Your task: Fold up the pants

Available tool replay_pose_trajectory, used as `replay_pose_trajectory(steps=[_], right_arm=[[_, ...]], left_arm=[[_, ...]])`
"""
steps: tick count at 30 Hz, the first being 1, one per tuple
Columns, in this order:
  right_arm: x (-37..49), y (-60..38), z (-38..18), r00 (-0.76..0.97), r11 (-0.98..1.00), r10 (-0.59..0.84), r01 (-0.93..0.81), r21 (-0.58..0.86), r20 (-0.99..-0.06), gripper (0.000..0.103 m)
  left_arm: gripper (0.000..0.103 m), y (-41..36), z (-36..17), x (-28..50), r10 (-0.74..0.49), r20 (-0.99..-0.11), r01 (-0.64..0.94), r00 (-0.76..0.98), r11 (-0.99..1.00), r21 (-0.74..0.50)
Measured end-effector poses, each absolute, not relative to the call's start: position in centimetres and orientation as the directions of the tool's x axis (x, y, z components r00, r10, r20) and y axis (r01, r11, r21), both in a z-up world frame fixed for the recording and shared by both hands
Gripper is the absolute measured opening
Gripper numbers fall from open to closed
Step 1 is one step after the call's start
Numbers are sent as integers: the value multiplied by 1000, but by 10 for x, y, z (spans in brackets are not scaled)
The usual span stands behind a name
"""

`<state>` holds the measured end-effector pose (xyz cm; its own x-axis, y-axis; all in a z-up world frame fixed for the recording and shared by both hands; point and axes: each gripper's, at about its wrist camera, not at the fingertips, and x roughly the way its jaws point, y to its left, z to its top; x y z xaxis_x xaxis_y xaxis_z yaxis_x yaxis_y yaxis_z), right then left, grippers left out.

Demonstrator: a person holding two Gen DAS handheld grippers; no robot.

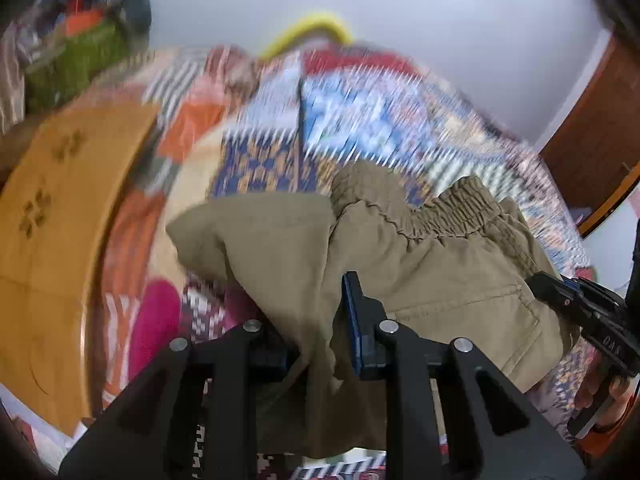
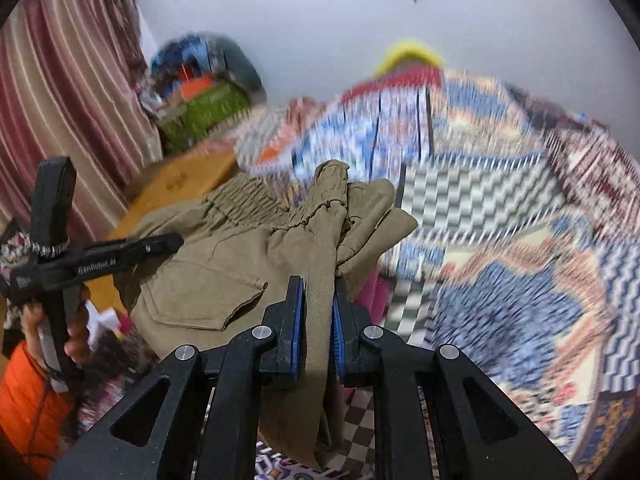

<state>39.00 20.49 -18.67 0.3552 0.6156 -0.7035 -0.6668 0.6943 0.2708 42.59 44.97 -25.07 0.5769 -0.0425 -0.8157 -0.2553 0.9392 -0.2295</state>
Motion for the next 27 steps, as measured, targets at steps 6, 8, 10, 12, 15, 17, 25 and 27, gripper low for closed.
replay_pose_trajectory(steps=[6, 8, 10, 12, 15, 17, 25, 27], right_arm=[[393, 203, -208, 273, 693, 587, -656, 298, -762, 14], [393, 199, -207, 260, 695, 584, -650, 307, -769, 20], [393, 197, -206, 264, 695, 573, -658, 289, -776, 22], [391, 195, -204, 271, 693, 554, -674, 256, -787, 26], [387, 191, -200, 287, 690, 545, -688, 226, -788, 32], [386, 187, -198, 295, 688, 540, -694, 213, -788, 33], [379, 180, -174, 348, 675, 570, -715, 182, -744, 33], [380, 180, -166, 341, 661, 607, -718, 217, -717, 33]], left_arm=[[56, 470, -273, 415, -101, -820, -298, 564, 901, -316], [63, 471, -274, 411, -96, -828, -316, 552, 895, -315], [71, 474, -272, 408, -86, -833, -330, 546, 892, -309], [73, 476, -267, 403, -77, -836, -333, 543, 894, -299], [75, 477, -260, 395, -53, -842, -330, 537, 905, -268], [75, 477, -256, 393, -31, -843, -327, 536, 914, -241], [75, 482, -214, 368, 72, -791, -352, 608, 917, -188], [75, 486, -205, 364, 86, -772, -367, 630, 909, -198]])
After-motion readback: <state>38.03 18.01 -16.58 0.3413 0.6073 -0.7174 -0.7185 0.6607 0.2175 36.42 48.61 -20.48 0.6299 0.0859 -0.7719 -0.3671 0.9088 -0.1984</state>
